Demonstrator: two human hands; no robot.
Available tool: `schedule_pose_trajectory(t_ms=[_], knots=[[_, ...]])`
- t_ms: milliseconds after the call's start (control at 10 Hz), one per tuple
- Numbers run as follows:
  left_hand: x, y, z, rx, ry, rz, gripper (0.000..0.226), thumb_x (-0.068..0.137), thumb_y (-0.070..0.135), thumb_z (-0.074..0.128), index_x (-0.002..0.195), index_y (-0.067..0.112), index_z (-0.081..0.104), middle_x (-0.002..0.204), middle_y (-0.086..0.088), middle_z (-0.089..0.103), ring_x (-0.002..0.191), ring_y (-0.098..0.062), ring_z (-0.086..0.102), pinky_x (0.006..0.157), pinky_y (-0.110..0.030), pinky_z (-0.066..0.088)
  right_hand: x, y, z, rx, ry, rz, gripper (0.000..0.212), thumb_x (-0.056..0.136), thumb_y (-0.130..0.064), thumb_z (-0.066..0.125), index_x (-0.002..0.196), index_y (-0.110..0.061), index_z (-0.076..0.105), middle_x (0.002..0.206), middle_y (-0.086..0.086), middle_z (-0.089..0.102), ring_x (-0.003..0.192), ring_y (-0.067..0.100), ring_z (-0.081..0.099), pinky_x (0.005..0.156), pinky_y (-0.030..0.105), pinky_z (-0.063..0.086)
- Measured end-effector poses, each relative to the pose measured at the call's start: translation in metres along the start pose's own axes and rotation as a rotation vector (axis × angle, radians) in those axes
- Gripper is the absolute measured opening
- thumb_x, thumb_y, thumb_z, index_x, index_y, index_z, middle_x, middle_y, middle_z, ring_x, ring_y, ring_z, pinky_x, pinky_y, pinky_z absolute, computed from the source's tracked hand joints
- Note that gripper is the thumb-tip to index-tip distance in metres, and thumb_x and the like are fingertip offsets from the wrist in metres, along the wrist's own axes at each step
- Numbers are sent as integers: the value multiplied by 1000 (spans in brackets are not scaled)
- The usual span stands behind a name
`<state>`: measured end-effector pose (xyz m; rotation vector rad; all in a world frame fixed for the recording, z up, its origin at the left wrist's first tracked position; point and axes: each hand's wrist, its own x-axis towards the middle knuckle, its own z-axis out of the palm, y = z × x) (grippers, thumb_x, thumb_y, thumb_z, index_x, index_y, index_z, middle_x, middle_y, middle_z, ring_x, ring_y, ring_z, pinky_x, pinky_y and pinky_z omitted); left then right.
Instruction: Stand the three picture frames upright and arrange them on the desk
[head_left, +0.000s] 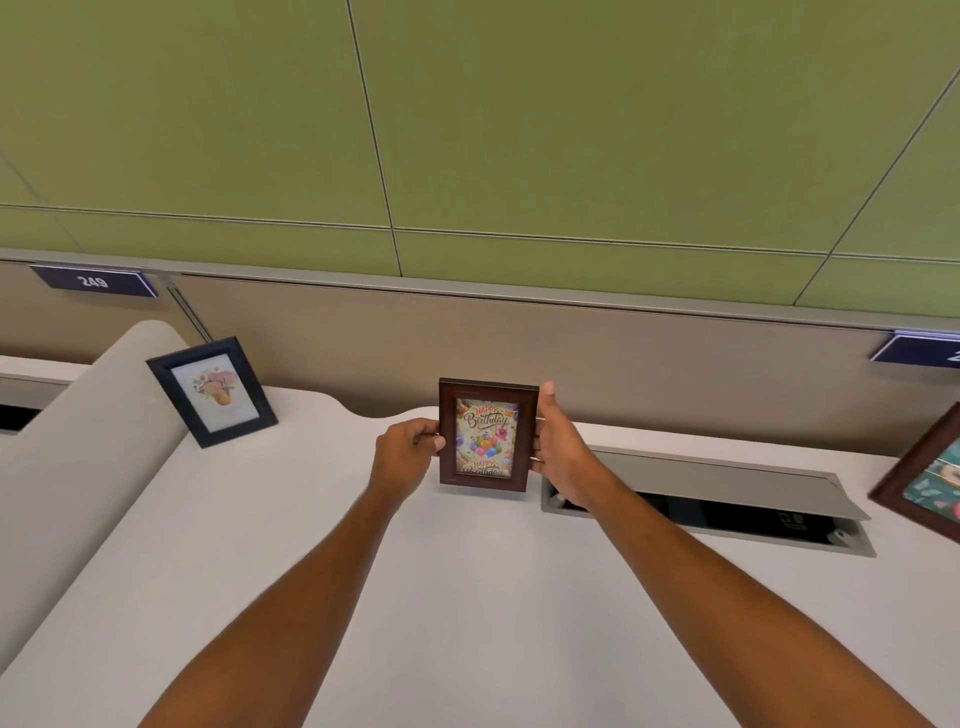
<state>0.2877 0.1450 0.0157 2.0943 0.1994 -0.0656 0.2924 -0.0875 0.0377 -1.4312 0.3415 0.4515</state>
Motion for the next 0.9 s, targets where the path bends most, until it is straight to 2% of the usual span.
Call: schedule_pose_trajectory(t_ms=[200,400,700,800,900], knots=[[29,-12,9,-27,-9,-22,24,102,2,63,119,5,80,110,-14,83,98,-28,77,89,-34,56,29,-3,0,-37,17,12,106,74,-97,31,147,-27,63,141,6,72,131,26,67,120,50,46],[42,-21,19,-63,3,-35,25,102,3,65,122,4,79,110,-14,82,96,-24,74,87,-33,57,53,-1,-6,-44,28,27,107,73,-97,31,145,-25,64,140,8,71,130,27,68,112,45,50],[42,-26,24,-101,-4,-60,24,107,10,62,124,5,77,117,-11,81,106,-30,76,84,-29,59,61,2,-10,-52,29,24,107,73,-97,32,147,-26,62,144,9,69,132,29,66,118,50,48],[38,-28,28,-91,-21,-86,26,107,13,62,127,6,77,122,-11,80,114,-33,75,95,-42,61,56,0,-11,-40,12,29,108,78,-94,31,154,-22,56,146,7,67,130,28,65,116,46,48],[33,-25,29,-39,-5,-120,31,107,21,65,133,7,74,131,-12,77,122,-33,72,97,-38,56,56,-1,-12,-18,25,38,100,90,-89,27,153,-17,55,148,9,65,135,29,62,122,47,43]])
